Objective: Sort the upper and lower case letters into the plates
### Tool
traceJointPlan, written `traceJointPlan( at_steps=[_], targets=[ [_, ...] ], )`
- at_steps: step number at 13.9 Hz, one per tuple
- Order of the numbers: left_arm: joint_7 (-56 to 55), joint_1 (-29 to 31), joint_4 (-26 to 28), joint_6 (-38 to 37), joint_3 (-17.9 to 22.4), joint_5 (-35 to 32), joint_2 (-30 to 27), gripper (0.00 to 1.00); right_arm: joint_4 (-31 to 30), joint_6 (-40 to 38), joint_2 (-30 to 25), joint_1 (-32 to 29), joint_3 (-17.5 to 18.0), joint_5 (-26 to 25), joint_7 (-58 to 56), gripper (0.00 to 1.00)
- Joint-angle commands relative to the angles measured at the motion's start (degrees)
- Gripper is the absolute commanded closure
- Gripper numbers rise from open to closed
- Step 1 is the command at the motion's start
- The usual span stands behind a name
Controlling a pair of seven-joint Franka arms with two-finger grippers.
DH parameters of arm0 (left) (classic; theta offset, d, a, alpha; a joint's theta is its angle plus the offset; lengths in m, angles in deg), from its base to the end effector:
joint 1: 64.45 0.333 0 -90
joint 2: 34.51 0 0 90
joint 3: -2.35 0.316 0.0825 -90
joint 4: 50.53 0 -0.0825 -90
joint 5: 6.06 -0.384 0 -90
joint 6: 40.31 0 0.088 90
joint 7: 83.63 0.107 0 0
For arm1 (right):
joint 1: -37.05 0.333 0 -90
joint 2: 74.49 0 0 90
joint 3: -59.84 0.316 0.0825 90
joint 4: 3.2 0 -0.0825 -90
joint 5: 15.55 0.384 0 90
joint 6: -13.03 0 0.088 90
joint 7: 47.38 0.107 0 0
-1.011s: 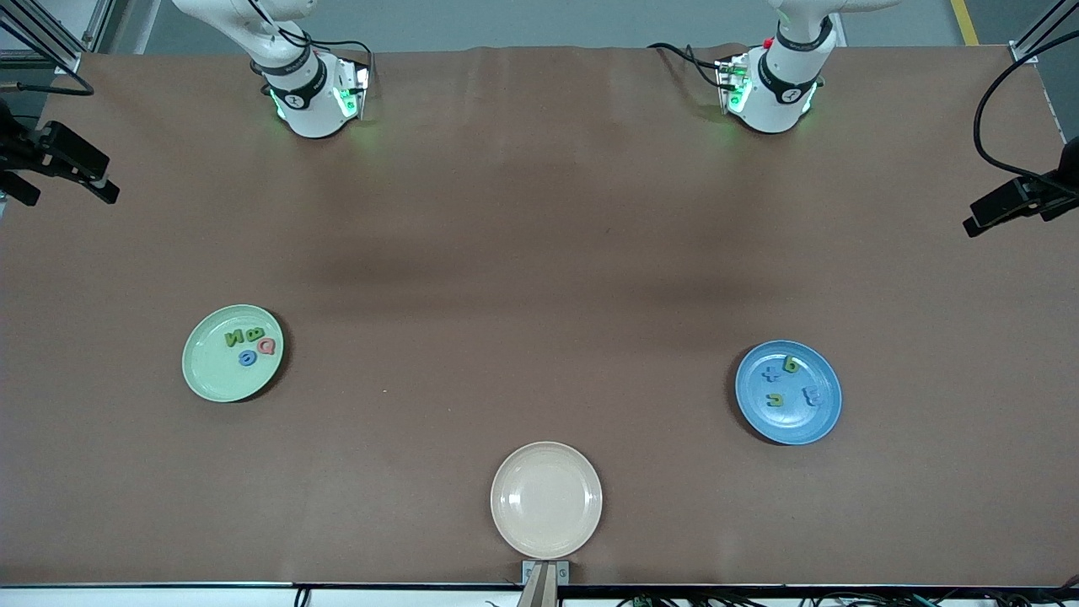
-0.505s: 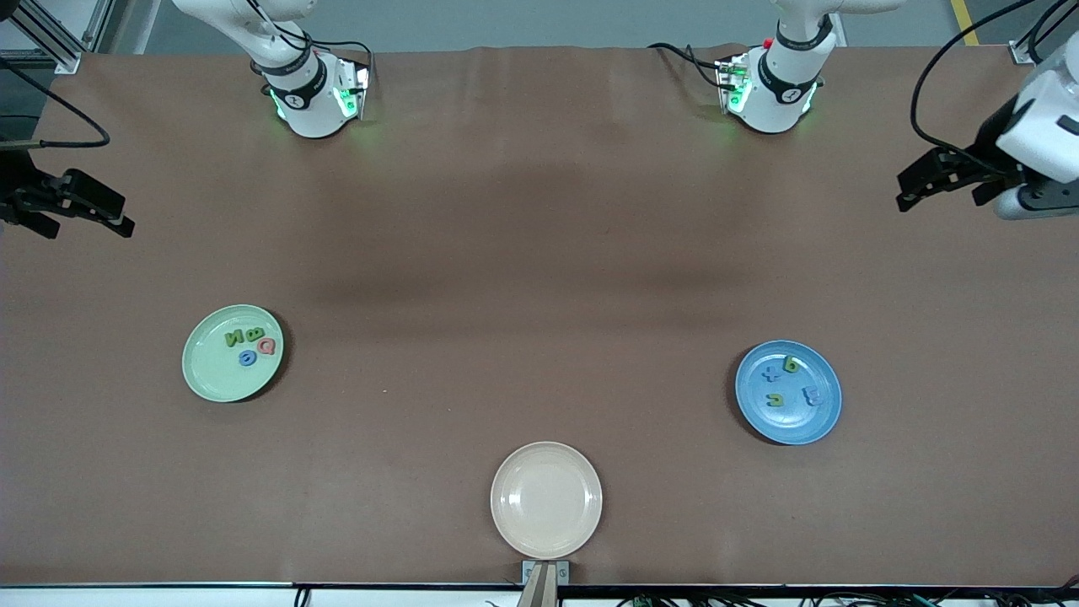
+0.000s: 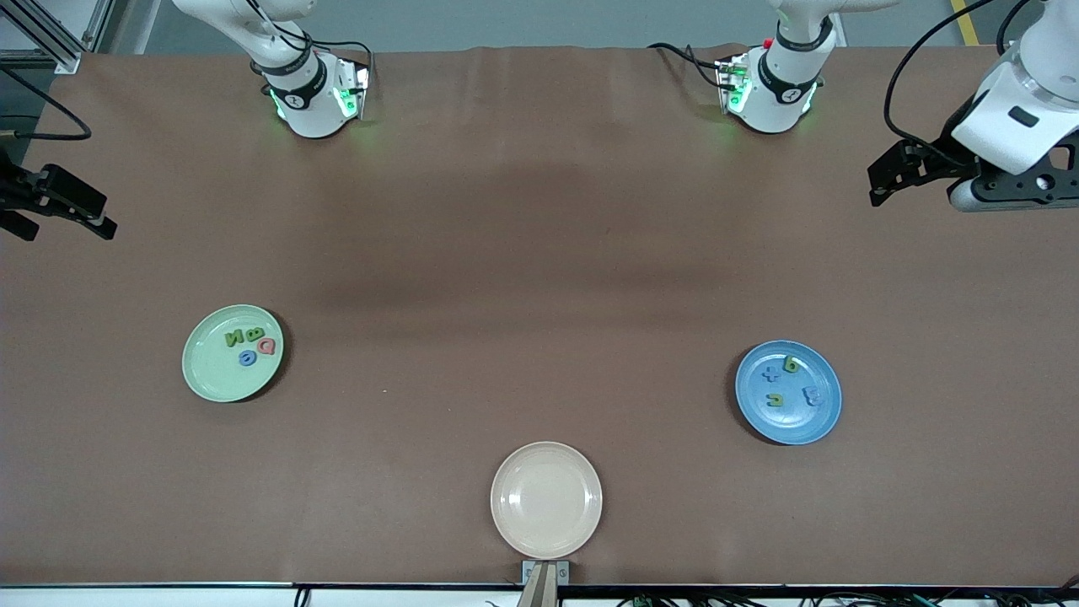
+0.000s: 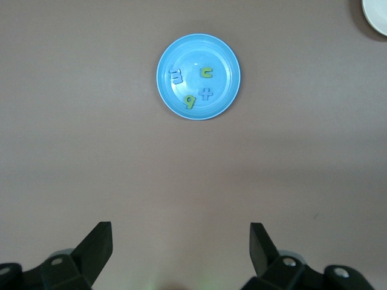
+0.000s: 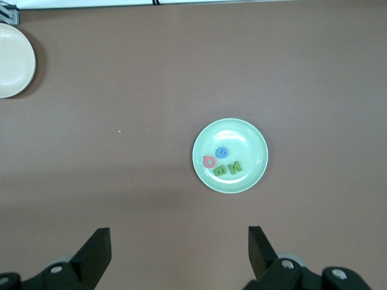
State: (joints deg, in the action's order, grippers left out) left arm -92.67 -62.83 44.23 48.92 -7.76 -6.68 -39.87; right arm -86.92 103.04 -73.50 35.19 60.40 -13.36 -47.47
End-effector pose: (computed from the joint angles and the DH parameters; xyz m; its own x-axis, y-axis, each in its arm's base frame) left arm 0.5176 -0.0807 0.6338 0.9999 0.0105 -0.0001 0.0105 -0.9996 -0.0276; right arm 0.5602 -0.0087 0.6667 0.9955 -0.0210 0.0924 -0.0176 -0.9991 -0.0381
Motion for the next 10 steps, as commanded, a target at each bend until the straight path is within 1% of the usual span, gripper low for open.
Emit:
traceJointPlan(
  at_steps=[1, 3, 5, 7, 10],
  targets=[
    [1.0, -0.5, -0.2, -1.6, 1.8, 0.7, -1.5, 0.00, 1.2, 0.5, 0.8, -0.3, 0.1, 0.9, 0.8, 0.00],
    [2.3, -0.5, 0.0, -2.0, 2.1, 0.7, -3.2, 0.00, 1.2, 0.5, 0.8, -0.2, 0.1, 1.0, 0.9, 0.00],
    [4.2, 0.6, -0.2, -2.0, 2.3, 1.1, -2.6, 0.00, 1.2, 0.7, 0.8, 0.1, 0.2, 1.2, 0.8, 0.00],
    [5.9, 2.0, -0.2, -2.0, 2.2, 1.6, -2.5, 0.00, 1.2, 1.7, 0.9, 0.1, 0.2, 2.5, 0.7, 0.00],
    [6.0, 1.8, -0.3, -2.0, 2.1, 1.6, -1.9, 0.00, 1.2, 2.5, 1.6, -1.0, 0.1, 5.4, 0.7, 0.00]
  ],
)
